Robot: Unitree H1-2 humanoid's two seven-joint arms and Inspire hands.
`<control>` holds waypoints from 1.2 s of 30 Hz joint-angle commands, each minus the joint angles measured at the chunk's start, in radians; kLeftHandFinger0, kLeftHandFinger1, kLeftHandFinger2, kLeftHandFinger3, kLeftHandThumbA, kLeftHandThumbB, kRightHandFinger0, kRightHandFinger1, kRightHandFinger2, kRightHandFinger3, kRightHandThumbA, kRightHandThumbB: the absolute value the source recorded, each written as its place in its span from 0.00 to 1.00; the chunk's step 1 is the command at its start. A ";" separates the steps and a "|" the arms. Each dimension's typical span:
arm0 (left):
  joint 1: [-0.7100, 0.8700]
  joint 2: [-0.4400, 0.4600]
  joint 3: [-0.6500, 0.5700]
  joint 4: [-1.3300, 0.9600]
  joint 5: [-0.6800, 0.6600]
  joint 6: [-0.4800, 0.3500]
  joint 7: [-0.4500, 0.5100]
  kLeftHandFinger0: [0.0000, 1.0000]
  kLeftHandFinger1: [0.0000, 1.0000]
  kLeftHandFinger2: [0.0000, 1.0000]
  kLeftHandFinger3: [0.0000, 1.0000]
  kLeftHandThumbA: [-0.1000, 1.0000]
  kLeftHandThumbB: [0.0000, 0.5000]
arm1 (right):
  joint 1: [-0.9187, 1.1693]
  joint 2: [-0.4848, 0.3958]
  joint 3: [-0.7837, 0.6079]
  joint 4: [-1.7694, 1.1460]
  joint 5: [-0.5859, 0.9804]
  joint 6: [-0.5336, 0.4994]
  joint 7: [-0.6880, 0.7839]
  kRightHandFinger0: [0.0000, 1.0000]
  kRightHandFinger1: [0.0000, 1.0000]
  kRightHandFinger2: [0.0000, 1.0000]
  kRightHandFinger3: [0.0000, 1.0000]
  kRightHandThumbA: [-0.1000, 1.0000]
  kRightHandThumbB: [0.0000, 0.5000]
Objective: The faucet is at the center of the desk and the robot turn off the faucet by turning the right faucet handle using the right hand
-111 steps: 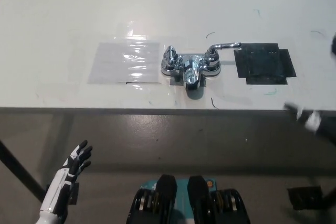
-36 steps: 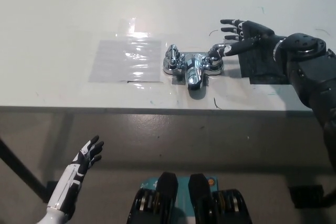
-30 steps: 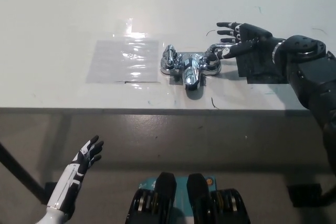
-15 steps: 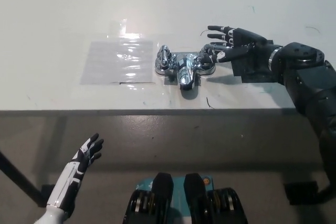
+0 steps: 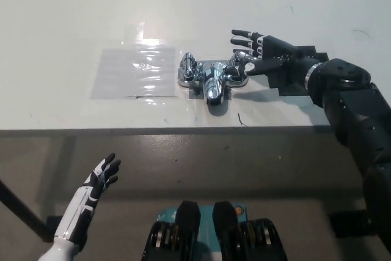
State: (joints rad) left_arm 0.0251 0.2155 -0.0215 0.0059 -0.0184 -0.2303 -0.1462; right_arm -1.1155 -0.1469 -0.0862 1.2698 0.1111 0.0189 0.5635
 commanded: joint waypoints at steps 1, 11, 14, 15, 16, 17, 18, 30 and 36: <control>-0.014 0.019 0.006 -0.020 -0.011 -0.020 -0.017 1.00 1.00 1.00 1.00 1.00 0.89 | -0.044 0.106 -0.029 -0.063 0.065 -0.036 0.013 1.00 1.00 1.00 1.00 1.00 0.86; -0.013 0.015 0.007 -0.019 -0.008 -0.022 -0.013 1.00 1.00 1.00 1.00 1.00 0.90 | 0.004 0.209 -0.136 -0.110 0.096 -0.202 -0.238 1.00 1.00 1.00 1.00 1.00 0.77; -0.011 0.016 0.008 -0.021 -0.008 -0.022 -0.012 1.00 1.00 1.00 1.00 1.00 0.90 | 0.013 0.241 -0.177 -0.109 0.112 -0.242 -0.312 1.00 1.00 1.00 1.00 1.00 0.71; -0.010 0.018 0.008 -0.023 -0.006 -0.019 -0.013 1.00 1.00 1.00 1.00 1.00 0.89 | 0.017 0.250 -0.188 -0.108 0.113 -0.261 -0.338 1.00 1.00 1.00 1.00 1.00 0.72; -0.011 0.020 0.007 -0.023 -0.006 -0.019 -0.015 1.00 1.00 1.00 1.00 1.00 0.90 | 0.020 0.257 -0.197 -0.108 0.114 -0.277 -0.358 1.00 1.00 1.00 1.00 1.00 0.72; -0.012 0.021 0.007 -0.024 -0.005 -0.017 -0.015 1.00 1.00 1.00 1.00 1.00 0.90 | 0.023 0.264 -0.205 -0.105 0.114 -0.297 -0.381 1.00 1.00 1.00 1.00 1.00 0.72; -0.013 0.021 0.008 -0.024 -0.010 -0.013 -0.016 1.00 1.00 1.00 1.00 1.00 0.90 | 0.027 0.277 -0.214 -0.104 0.109 -0.326 -0.429 1.00 1.00 1.00 1.00 1.00 0.71; -0.014 0.024 0.009 -0.023 -0.001 -0.017 -0.013 1.00 1.00 1.00 1.00 1.00 0.89 | 0.034 0.387 -0.209 -0.228 0.023 -0.373 -0.842 1.00 1.00 1.00 1.00 1.00 0.72; -0.016 0.021 0.010 -0.025 -0.008 -0.016 -0.014 1.00 1.00 1.00 1.00 1.00 0.90 | 0.047 0.416 -0.183 -0.272 -0.034 -0.389 -0.977 1.00 1.00 1.00 1.00 1.00 0.61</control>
State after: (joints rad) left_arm 0.0247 0.2178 -0.0190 0.0059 -0.0190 -0.2292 -0.1463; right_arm -1.0002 0.1697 -0.3127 1.0943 0.1610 -0.3047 -0.2090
